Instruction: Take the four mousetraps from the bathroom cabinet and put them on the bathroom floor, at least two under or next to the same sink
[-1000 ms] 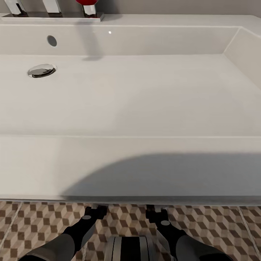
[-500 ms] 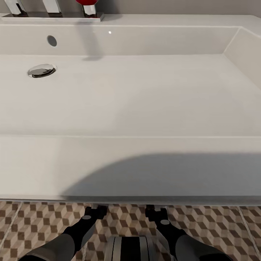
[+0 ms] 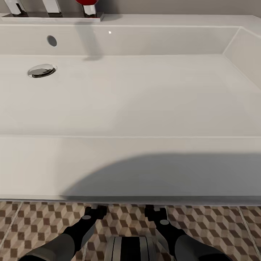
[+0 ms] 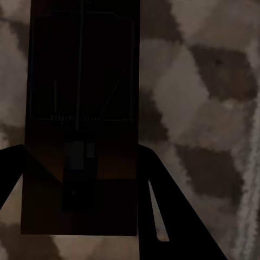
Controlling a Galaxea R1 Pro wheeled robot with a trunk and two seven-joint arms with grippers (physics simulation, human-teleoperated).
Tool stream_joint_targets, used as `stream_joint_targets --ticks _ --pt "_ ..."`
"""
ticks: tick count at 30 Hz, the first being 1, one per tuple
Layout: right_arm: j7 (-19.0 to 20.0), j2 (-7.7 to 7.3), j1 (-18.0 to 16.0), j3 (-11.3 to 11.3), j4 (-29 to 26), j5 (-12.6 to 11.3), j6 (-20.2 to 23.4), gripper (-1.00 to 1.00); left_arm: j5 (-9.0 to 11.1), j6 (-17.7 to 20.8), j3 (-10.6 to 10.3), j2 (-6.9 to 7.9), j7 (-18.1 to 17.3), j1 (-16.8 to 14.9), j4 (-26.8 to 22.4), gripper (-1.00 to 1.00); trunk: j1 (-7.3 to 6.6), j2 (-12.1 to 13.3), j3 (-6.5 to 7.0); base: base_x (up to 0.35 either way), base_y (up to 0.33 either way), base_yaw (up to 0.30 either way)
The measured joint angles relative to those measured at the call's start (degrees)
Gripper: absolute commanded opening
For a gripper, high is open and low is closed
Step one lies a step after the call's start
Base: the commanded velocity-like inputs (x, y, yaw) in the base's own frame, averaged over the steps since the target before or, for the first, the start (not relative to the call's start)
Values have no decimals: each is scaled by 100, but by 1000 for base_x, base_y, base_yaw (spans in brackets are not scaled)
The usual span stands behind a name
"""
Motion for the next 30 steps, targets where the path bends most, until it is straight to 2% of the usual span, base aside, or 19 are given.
stream_joint_targets --ticks 30 --pt "-48 9 0 10 -1 23 63 -100 5 0 0 5 0 0 0 -100 0 0 0 0 0 0"
